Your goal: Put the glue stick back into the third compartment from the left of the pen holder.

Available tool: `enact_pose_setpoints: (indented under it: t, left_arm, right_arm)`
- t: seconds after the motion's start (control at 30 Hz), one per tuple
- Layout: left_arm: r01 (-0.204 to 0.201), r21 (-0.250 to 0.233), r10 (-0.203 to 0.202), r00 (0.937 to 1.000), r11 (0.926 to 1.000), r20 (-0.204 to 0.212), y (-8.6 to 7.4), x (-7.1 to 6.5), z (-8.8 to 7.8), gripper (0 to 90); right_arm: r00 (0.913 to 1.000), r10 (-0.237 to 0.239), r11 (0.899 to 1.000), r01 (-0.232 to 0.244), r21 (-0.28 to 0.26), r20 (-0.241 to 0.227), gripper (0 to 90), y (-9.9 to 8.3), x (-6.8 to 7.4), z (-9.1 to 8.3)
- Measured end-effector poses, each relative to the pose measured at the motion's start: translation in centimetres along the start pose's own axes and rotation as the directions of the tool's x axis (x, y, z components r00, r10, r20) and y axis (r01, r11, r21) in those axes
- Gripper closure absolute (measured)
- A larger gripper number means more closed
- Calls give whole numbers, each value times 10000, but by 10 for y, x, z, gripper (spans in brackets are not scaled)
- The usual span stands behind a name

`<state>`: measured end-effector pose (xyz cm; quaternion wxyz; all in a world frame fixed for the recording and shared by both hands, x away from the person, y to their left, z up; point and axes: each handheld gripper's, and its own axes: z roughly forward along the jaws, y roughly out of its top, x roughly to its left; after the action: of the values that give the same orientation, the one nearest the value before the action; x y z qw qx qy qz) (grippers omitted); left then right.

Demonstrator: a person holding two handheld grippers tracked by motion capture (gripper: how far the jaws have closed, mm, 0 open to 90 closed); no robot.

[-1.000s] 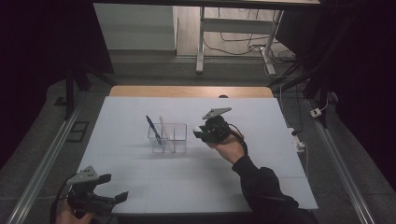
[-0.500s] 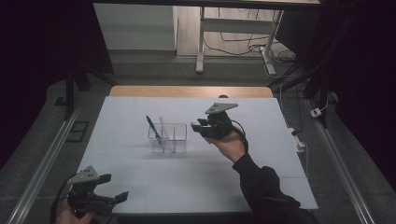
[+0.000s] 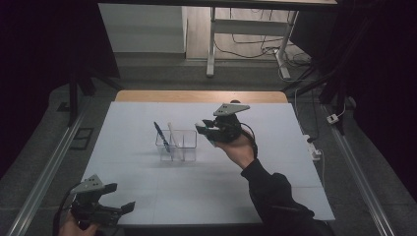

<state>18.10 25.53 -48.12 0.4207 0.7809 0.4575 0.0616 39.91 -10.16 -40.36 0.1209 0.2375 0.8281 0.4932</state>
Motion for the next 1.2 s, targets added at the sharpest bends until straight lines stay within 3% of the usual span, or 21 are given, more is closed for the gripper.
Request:
enact_pose_setpoints:
  t: [0.53, 1.2]
  left_arm:
    - [15, -27, -15, 10000, 10000, 34, 0, 0, 0, 22]
    - [19, -51, -18, 10000, 10000, 76, 0, 1, 0, 22]
  right_arm:
    - [9989, 333, 9966, -357, -742, -327, 652, 13, 8, 25]
    - [9997, -239, 9965, 231, -809, -93, 651, 19, 20, 67]
